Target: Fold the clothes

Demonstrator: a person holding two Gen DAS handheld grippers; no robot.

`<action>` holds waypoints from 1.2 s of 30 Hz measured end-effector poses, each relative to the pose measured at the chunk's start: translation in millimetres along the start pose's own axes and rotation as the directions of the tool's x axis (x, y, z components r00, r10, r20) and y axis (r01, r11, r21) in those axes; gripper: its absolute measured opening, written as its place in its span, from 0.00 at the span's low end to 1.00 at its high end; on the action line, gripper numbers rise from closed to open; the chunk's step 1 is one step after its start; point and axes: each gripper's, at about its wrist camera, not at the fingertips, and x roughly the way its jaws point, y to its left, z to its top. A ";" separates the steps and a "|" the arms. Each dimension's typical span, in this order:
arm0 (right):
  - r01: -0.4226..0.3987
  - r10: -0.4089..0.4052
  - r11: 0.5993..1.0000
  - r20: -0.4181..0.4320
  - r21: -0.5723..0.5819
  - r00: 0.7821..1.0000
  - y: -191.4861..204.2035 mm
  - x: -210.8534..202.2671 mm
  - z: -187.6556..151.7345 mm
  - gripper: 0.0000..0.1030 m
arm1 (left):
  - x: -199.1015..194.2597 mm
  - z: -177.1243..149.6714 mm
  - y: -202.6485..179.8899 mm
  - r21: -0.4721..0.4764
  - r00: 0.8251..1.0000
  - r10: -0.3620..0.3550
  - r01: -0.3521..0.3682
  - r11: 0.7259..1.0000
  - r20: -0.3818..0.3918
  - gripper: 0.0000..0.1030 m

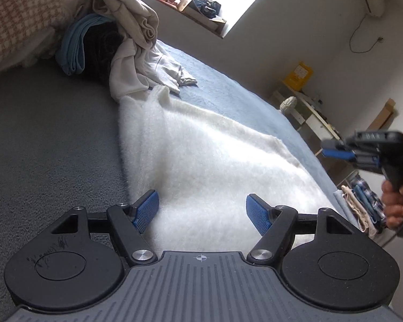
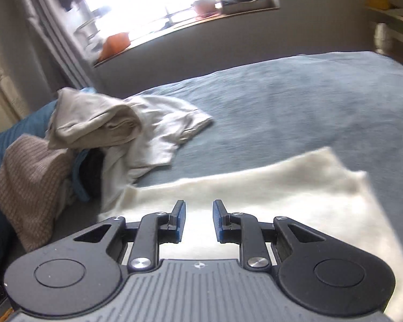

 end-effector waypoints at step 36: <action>-0.270 0.104 0.536 0.255 0.800 0.961 -201.9 -52.0 -215.4 0.42 | -28.1 -39.2 -13.2 -0.176 0.979 0.025 -0.062 0.982 -0.204 0.79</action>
